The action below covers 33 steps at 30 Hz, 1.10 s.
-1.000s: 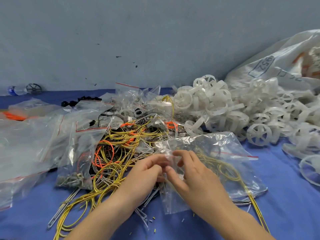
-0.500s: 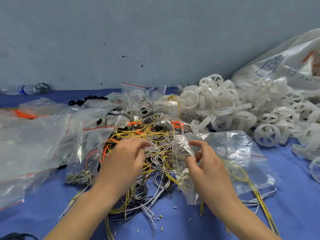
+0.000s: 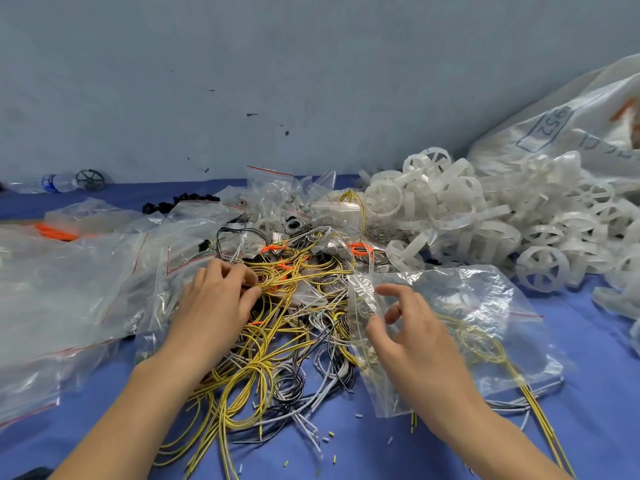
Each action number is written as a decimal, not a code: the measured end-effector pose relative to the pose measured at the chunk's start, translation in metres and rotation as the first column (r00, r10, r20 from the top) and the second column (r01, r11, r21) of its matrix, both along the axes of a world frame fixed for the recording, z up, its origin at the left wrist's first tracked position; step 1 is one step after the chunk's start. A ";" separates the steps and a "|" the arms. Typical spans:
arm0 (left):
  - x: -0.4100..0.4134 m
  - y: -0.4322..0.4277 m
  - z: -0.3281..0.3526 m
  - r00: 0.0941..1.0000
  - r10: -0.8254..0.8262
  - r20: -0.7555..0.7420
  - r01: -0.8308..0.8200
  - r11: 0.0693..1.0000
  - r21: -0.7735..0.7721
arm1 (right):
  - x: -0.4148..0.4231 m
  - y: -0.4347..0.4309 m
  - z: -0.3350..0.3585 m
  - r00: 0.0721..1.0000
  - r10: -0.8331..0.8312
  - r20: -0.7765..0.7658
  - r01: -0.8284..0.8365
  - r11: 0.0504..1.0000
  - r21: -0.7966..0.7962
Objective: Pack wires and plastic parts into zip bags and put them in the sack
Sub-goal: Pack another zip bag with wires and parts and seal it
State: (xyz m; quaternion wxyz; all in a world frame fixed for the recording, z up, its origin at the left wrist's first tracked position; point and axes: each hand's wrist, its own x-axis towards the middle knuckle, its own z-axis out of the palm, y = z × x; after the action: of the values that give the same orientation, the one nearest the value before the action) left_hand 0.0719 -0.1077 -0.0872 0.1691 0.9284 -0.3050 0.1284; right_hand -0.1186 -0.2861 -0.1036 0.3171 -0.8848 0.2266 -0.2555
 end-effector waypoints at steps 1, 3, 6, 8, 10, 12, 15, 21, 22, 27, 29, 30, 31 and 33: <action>-0.001 -0.001 0.000 1.000 -0.015 -0.002 0.015 1.000 -0.011 | 0.000 0.000 0.001 1.000 0.002 -0.007 -0.002 1.000 -0.005; -0.004 -0.003 0.003 0.997 -0.071 0.023 0.073 0.994 -0.083 | -0.001 0.002 0.000 1.000 0.006 -0.018 -0.006 1.000 -0.016; -0.011 -0.005 0.016 0.989 -0.117 0.087 0.137 0.946 -0.295 | -0.001 0.004 0.000 1.000 0.003 -0.008 -0.003 0.999 -0.044; -0.017 -0.003 0.029 0.981 -0.125 0.146 0.177 0.887 -0.427 | -0.001 0.005 0.005 0.997 -0.009 0.078 0.019 0.991 -0.132; -0.024 0.000 0.043 0.963 -0.158 0.218 0.248 0.832 -0.495 | 0.000 0.006 0.017 0.981 -0.002 0.194 0.057 0.959 -0.279; -0.032 0.002 0.055 0.930 -0.194 0.313 0.330 0.816 -0.475 | 0.002 0.009 0.031 0.957 0.045 0.287 0.067 0.927 -0.370; -0.043 0.003 0.071 0.867 -0.311 0.390 0.460 0.802 -0.381 | 0.007 0.019 0.051 0.930 0.115 0.350 0.045 0.907 -0.419; -0.067 -0.007 0.085 0.741 -0.534 0.407 0.632 0.758 -0.158 | 0.011 0.039 0.063 0.914 0.292 0.281 -0.262 0.955 -0.139; -0.071 -0.009 0.085 0.732 -0.542 0.412 0.643 0.750 -0.155 | 0.012 0.040 0.062 0.894 0.326 0.307 -0.343 0.939 0.001; -0.075 -0.015 0.077 0.822 -0.485 0.300 0.563 0.770 -0.299 | 0.018 0.036 0.062 0.847 0.276 0.454 -0.462 0.803 0.376; -0.072 -0.013 0.072 0.841 -0.492 0.226 0.541 0.777 -0.322 | 0.020 0.030 0.060 0.871 0.215 0.442 -0.430 0.769 0.474; -0.069 -0.012 0.069 0.843 -0.500 0.197 0.538 0.778 -0.325 | 0.021 0.026 0.060 0.888 0.193 0.418 -0.404 0.762 0.506; -0.066 -0.010 0.067 0.849 -0.498 0.175 0.527 0.783 -0.329 | 0.021 0.022 0.059 0.901 0.194 0.387 -0.388 0.759 0.523; -0.059 -0.005 0.064 0.877 -0.452 0.161 0.480 0.811 -0.335 | 0.021 0.017 0.057 0.909 0.249 0.334 -0.399 0.751 0.527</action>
State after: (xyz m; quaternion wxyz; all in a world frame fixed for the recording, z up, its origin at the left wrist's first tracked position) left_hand 0.0127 -0.1131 -0.0229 0.3532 0.7720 -0.4998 0.1717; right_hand -0.0978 -0.2687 -0.0470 0.6380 -0.7316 0.0953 -0.2204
